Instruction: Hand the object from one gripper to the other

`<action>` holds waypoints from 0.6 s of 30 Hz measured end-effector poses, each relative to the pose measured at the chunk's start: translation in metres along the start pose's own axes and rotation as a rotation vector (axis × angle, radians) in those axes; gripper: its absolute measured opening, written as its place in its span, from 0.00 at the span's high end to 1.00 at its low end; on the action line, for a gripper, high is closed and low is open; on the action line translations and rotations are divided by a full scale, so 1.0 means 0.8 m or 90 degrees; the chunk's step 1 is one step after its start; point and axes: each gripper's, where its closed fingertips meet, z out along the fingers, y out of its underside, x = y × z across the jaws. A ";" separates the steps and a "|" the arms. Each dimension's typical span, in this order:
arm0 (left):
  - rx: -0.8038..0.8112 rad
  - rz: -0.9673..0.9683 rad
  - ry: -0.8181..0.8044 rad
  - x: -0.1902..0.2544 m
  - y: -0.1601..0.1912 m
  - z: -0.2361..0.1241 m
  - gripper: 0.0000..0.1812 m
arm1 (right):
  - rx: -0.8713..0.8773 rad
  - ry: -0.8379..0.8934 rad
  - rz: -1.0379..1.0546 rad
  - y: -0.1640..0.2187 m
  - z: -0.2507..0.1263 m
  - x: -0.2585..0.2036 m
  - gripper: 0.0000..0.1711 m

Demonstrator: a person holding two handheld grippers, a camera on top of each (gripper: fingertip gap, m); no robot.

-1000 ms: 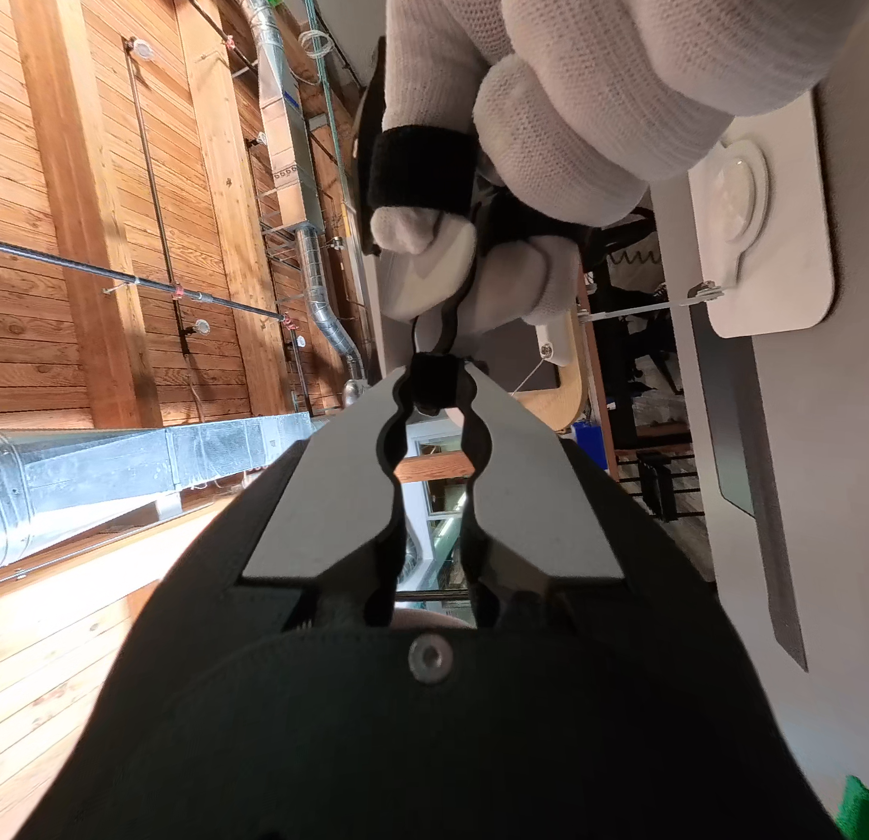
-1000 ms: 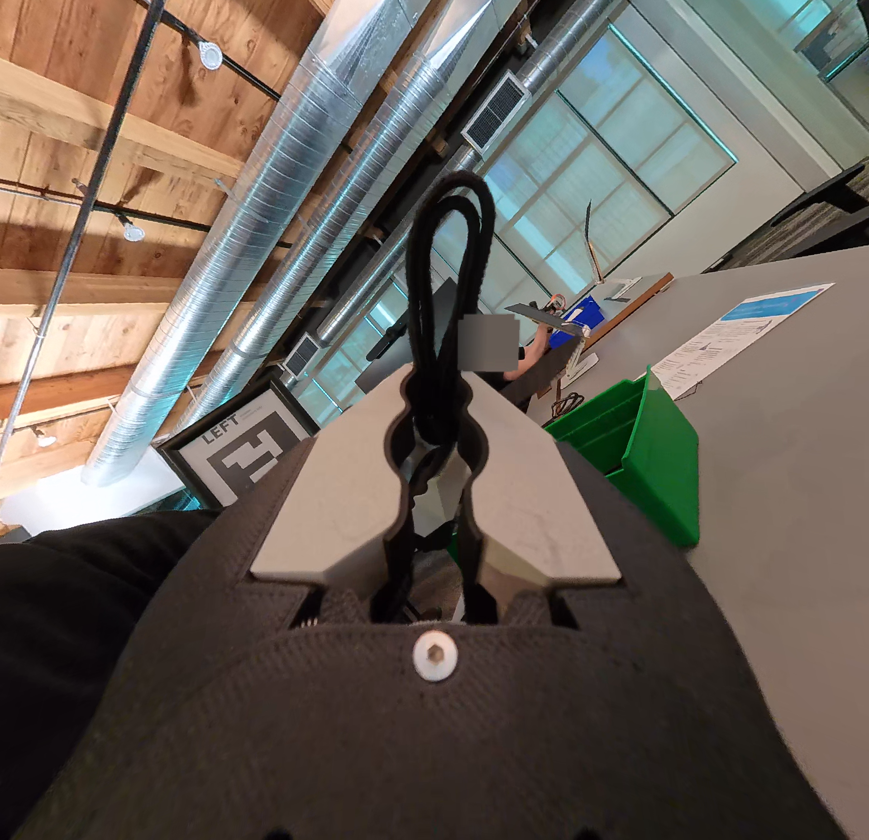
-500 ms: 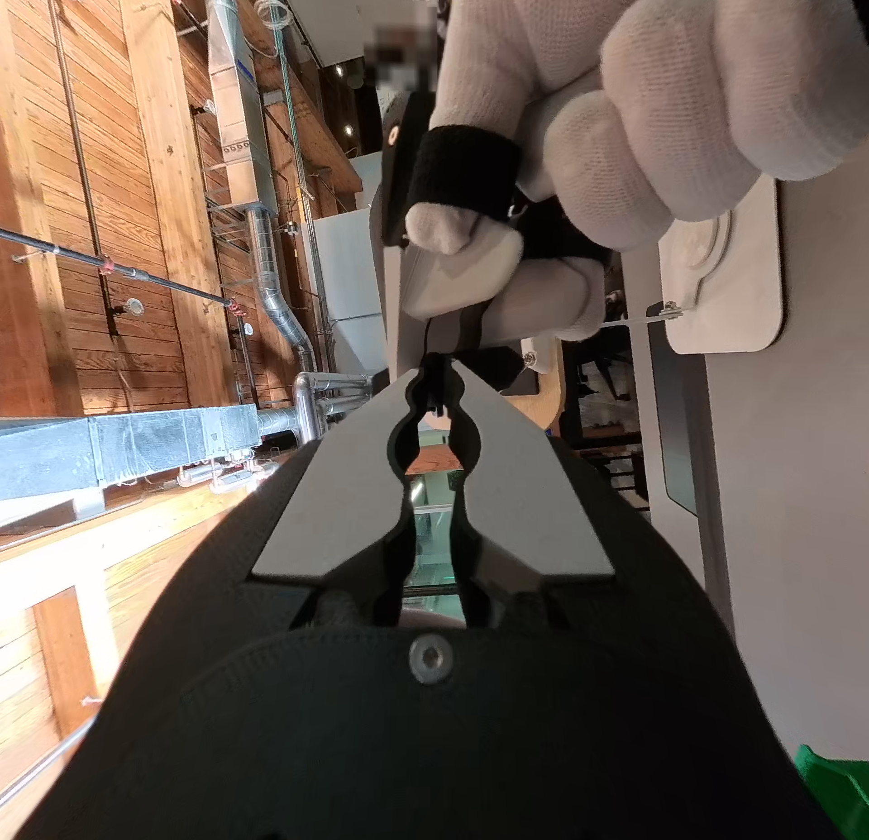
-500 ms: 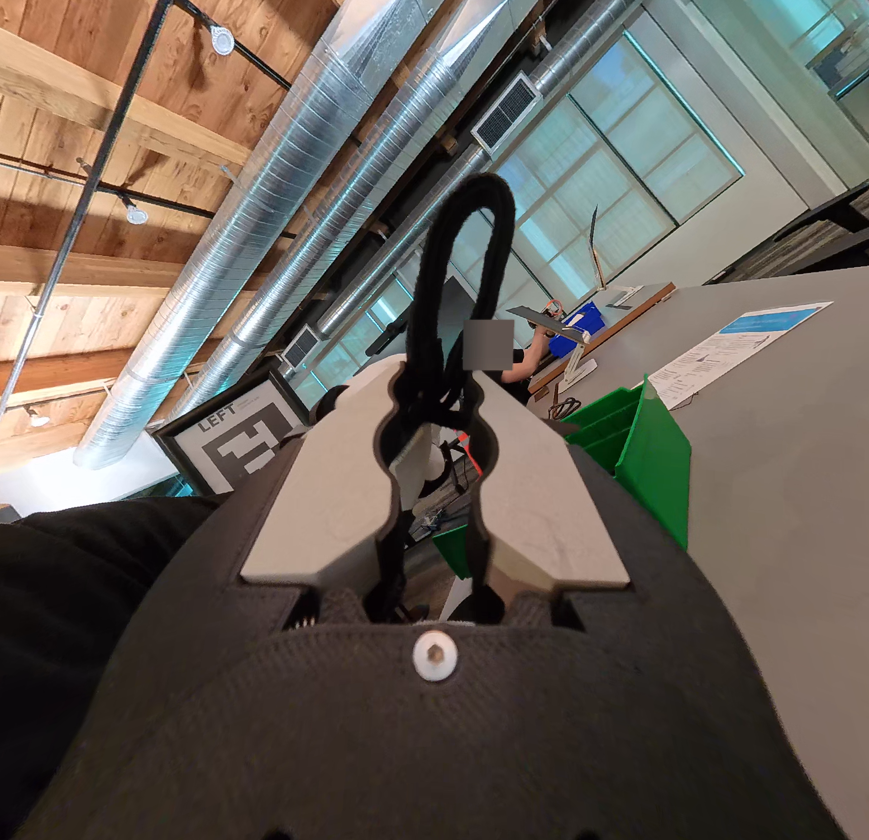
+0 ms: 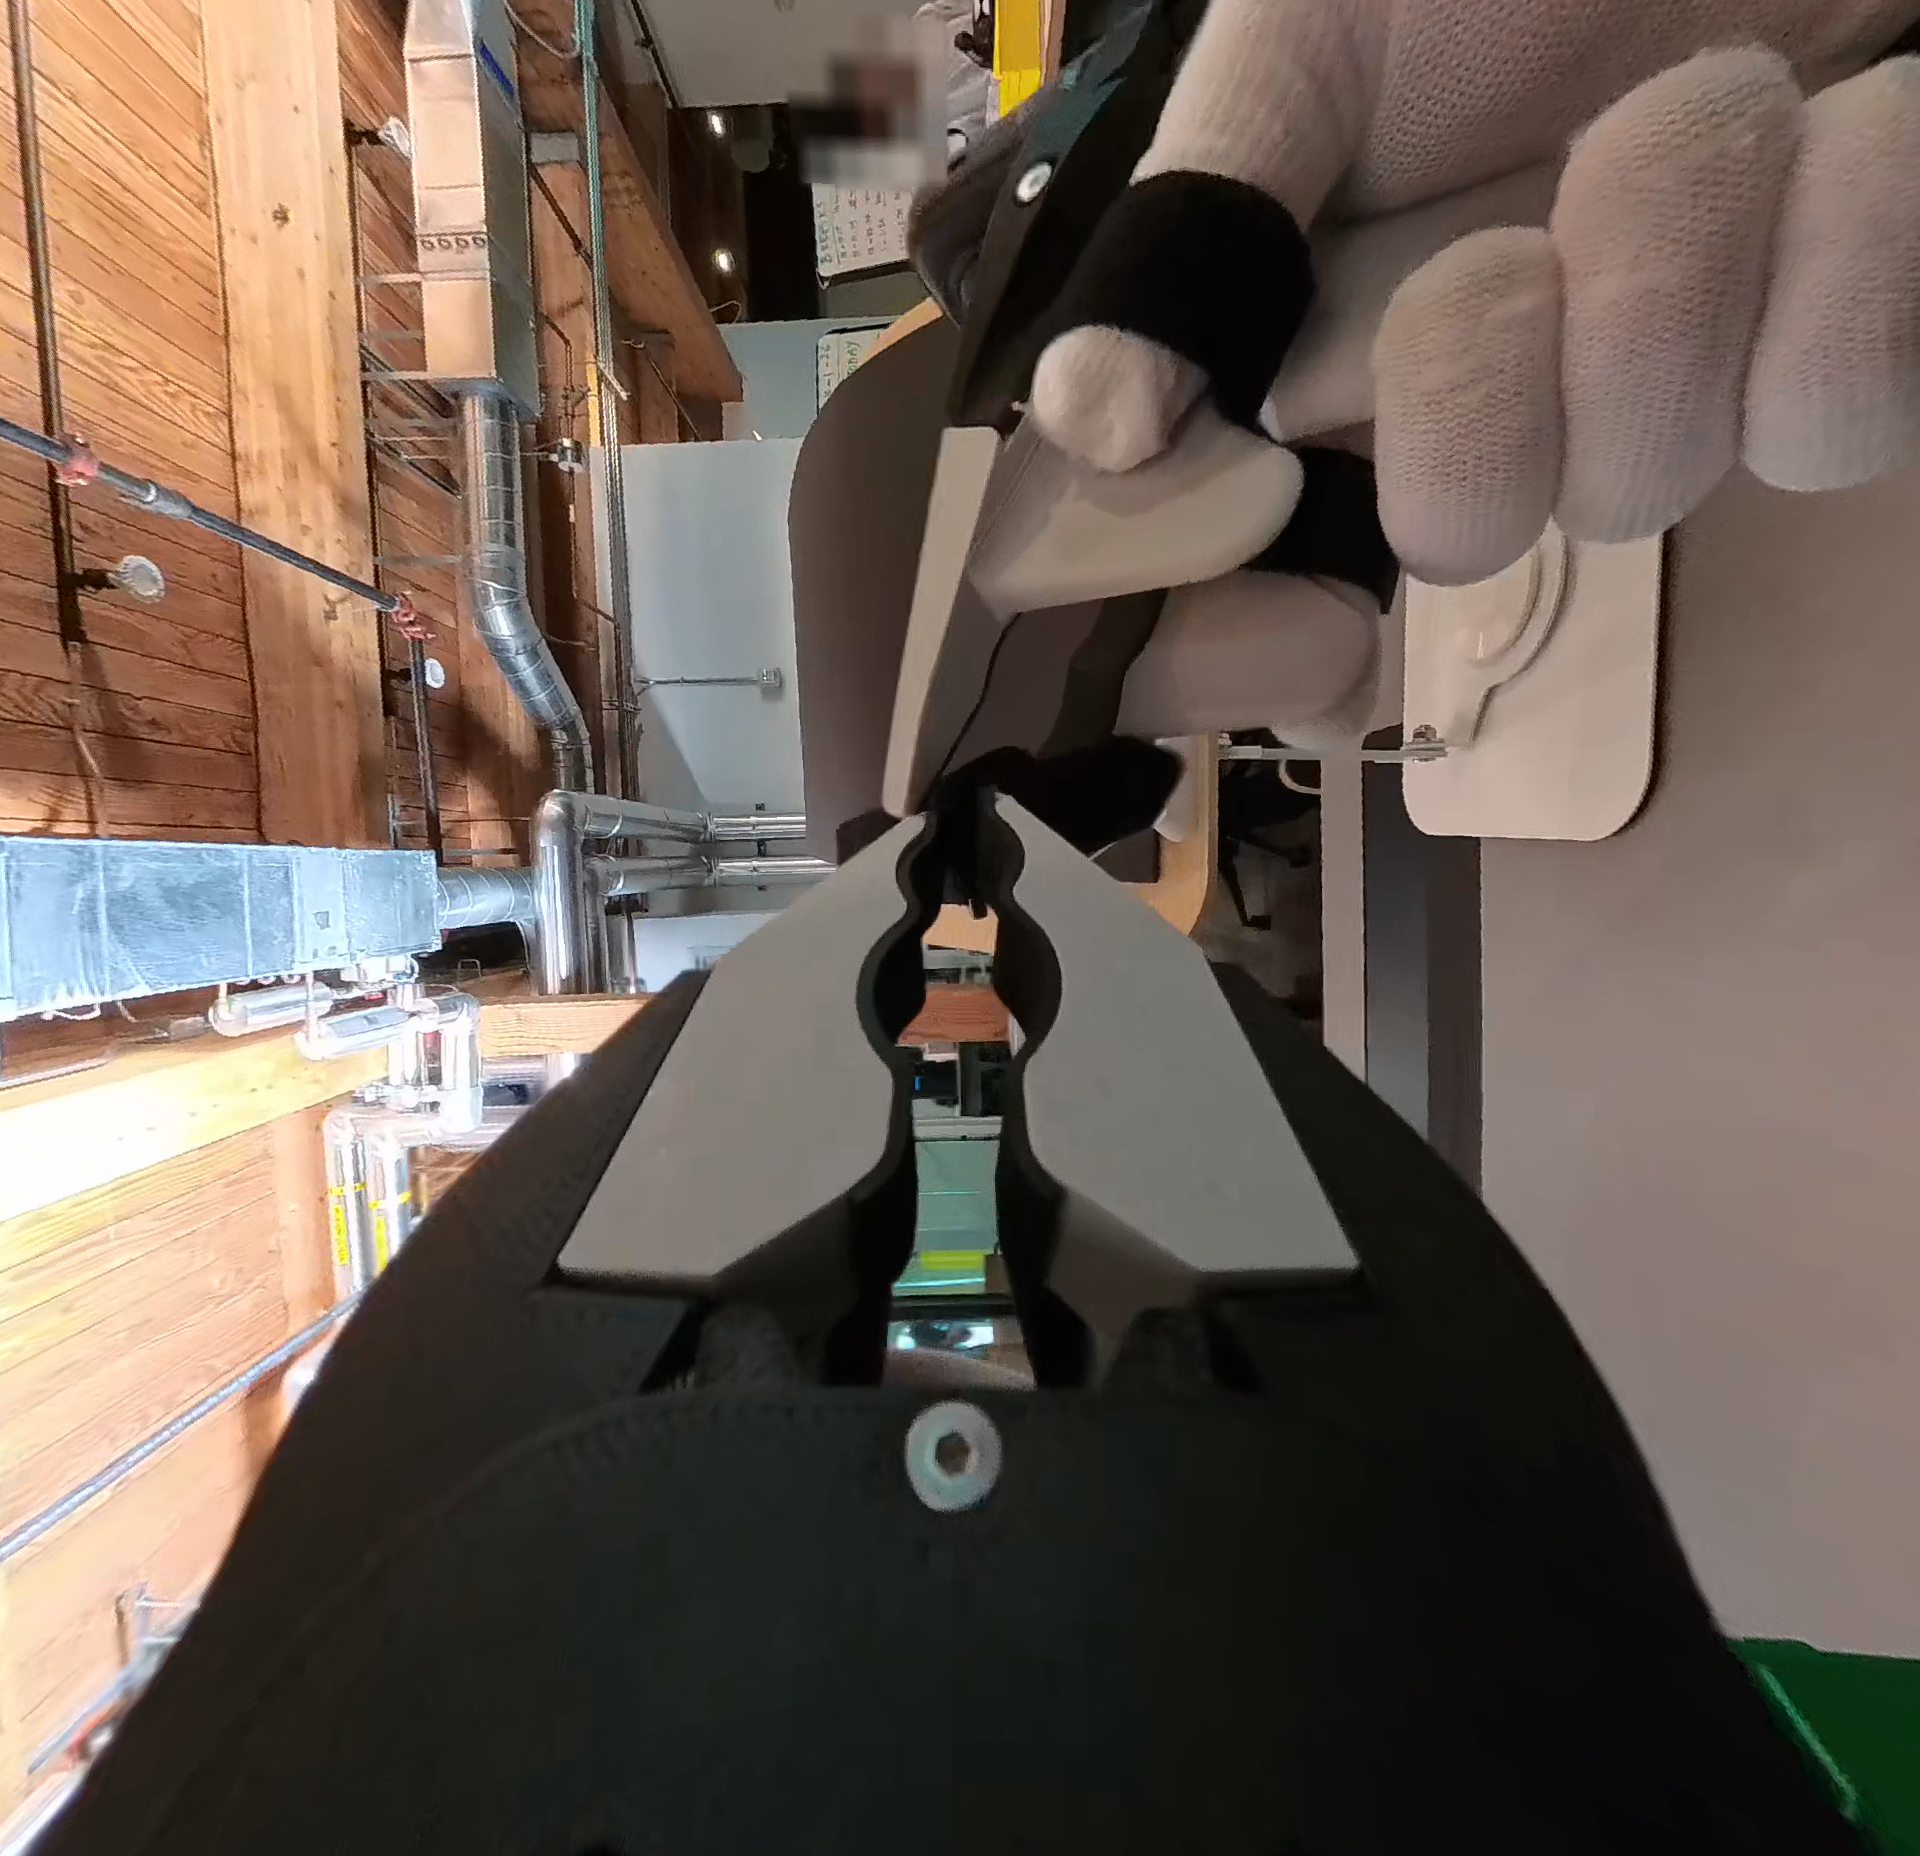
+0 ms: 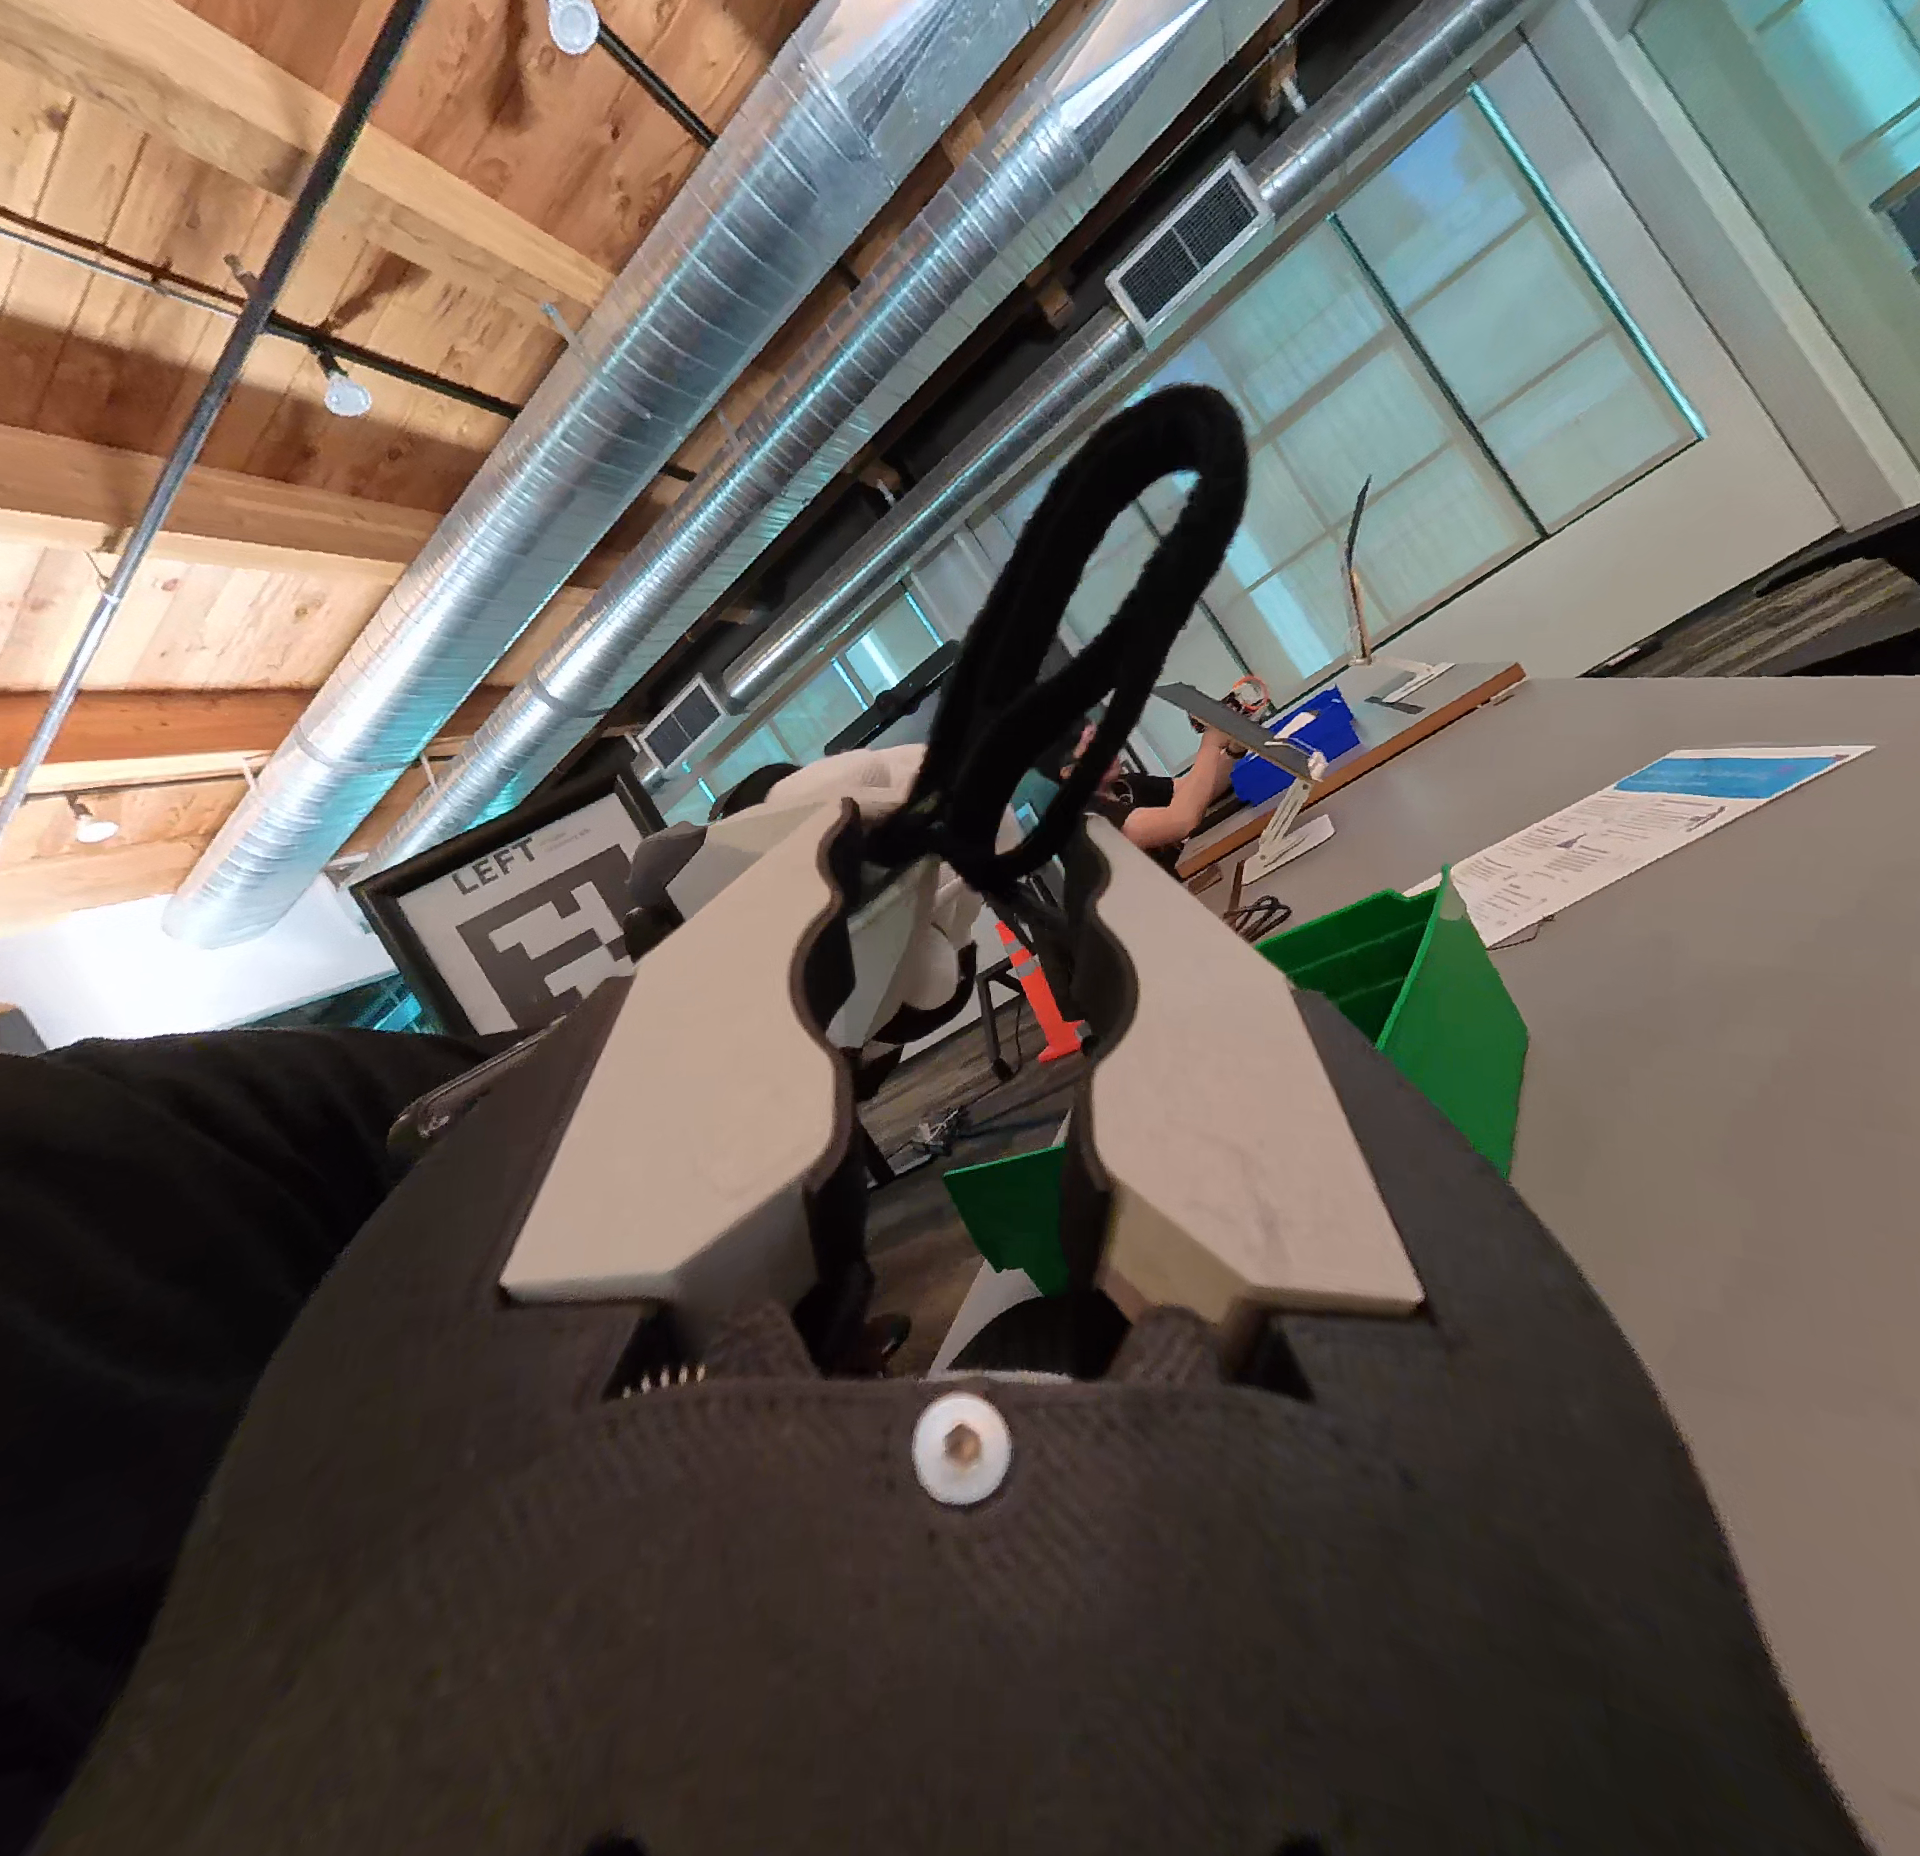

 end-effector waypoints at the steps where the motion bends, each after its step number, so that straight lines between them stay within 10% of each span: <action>1: -0.003 0.005 0.001 0.001 0.001 0.001 0.98 | -0.003 -0.001 -0.004 0.001 0.001 -0.002 0.79; 18: -0.021 0.029 -0.030 0.008 0.007 -0.002 0.93 | -0.053 0.020 -0.141 0.021 0.017 -0.019 0.60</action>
